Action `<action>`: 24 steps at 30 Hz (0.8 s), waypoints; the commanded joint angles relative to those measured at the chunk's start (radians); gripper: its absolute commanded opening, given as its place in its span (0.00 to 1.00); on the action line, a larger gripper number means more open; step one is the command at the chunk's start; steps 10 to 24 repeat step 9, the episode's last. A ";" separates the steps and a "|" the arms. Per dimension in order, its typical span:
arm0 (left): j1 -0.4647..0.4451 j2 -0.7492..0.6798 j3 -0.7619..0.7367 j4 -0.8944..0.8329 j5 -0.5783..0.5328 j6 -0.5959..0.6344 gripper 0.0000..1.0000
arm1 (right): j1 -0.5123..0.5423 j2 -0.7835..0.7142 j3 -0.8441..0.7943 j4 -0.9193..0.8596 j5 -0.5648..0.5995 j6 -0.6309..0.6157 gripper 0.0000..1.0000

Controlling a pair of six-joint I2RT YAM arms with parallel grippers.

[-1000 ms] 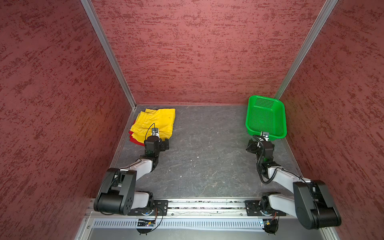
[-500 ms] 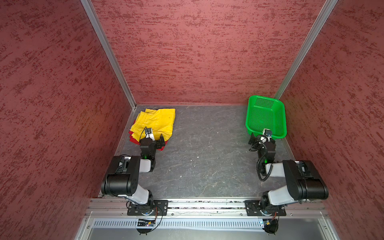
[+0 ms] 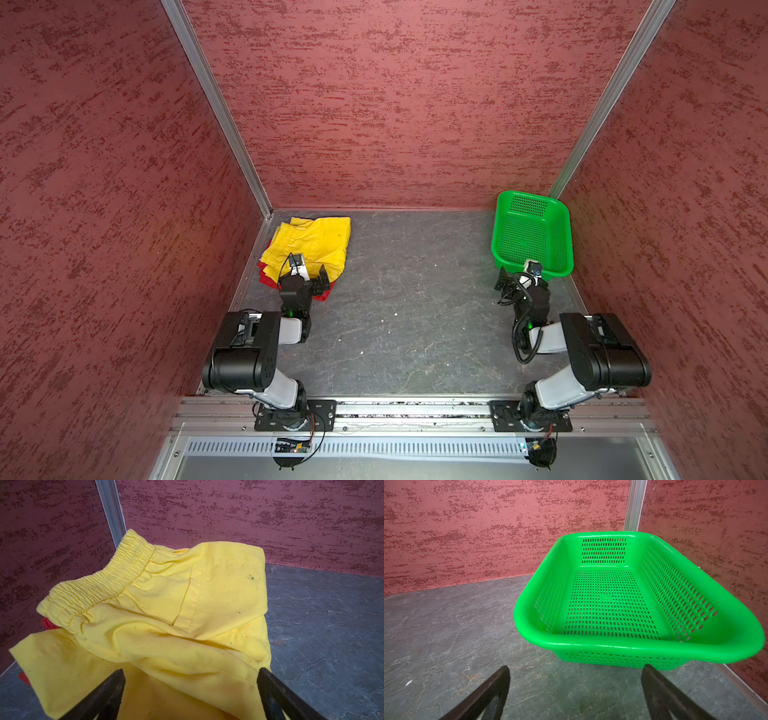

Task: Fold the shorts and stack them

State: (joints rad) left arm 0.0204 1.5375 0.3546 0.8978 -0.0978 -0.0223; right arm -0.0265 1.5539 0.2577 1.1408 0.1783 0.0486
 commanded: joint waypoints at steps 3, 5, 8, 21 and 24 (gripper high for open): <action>-0.002 -0.002 0.010 0.023 0.006 -0.003 0.99 | -0.004 -0.003 0.013 0.040 0.014 0.005 0.99; -0.002 -0.002 0.012 0.020 0.007 -0.003 0.99 | -0.004 -0.003 0.014 0.040 0.014 0.007 0.99; -0.002 -0.002 0.011 0.022 0.006 -0.003 1.00 | -0.004 -0.003 0.014 0.040 0.013 0.006 0.99; -0.004 -0.003 0.008 0.028 0.004 -0.003 0.99 | -0.005 -0.003 0.013 0.039 0.014 0.006 0.95; -0.004 -0.003 0.008 0.028 0.004 -0.003 0.99 | -0.005 -0.003 0.013 0.039 0.014 0.006 0.95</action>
